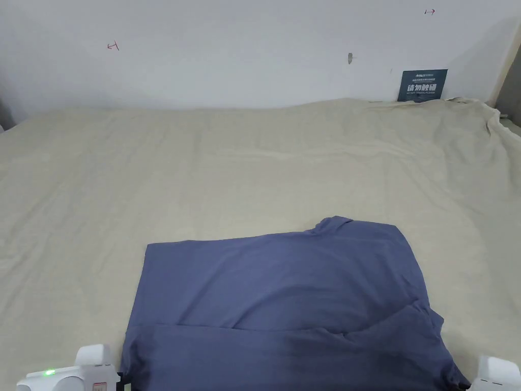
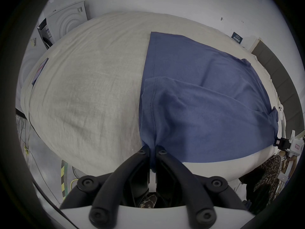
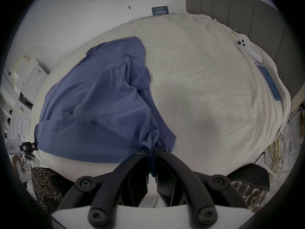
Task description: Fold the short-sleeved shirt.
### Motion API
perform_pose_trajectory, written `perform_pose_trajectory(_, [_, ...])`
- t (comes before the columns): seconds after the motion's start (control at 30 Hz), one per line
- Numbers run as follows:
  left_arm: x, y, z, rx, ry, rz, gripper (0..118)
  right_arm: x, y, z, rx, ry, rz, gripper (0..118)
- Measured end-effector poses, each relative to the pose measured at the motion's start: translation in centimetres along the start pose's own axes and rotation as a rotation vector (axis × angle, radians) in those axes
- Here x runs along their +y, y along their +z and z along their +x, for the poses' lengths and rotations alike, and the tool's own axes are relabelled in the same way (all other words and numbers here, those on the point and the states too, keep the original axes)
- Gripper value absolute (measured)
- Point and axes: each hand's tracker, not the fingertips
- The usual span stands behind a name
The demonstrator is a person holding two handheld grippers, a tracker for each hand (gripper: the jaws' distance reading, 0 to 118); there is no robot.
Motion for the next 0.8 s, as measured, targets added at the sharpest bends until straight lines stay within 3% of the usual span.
perform_pose_trajectory(0.07, [0.2, 0.1, 0.2, 0.010, 0.004, -0.005, 10, 0.2, 0.3, -0.3, -0.014, 0.017, 0.001, 6])
perform_pose_trajectory(0.13, [0.3, 0.2, 0.4, 0.022, -0.005, -0.010, 36, 0.5, 1.1, -0.5, -0.020, 0.027, 0.001, 22])
perform_pose_trajectory(0.17, [0.4, 0.3, 0.5, 0.031, -0.016, -0.013, 52, 0.7, 1.6, -0.6, -0.028, 0.033, 0.001, 40])
perform_pose_trajectory(0.2, [0.4, 0.7, 0.8, 0.047, -0.029, -0.017, 74, 1.0, 2.2, -0.7, -0.040, 0.042, 0.013, 68])
perform_pose_trajectory(0.23, [0.4, 1.0, 0.9, 0.059, -0.034, -0.016, 86, 1.2, 2.8, -0.8, -0.054, 0.049, 0.036, 85])
perform_pose_trajectory(0.27, [0.6, 1.5, 1.0, 0.070, -0.033, -0.007, 96, 1.6, 3.4, -0.7, -0.057, 0.054, 0.069, 94])
perform_pose_trajectory(0.67, [5.4, 12.3, 3.4, -0.022, 0.060, 0.385, 110, 7.7, 13.1, -4.7, 0.028, 0.144, 0.461, 96])
perform_pose_trajectory(0.8, [6.3, 14.3, 4.4, -0.008, 0.044, 0.519, 106, 8.4, 14.3, -6.7, 0.011, 0.181, 0.545, 94])
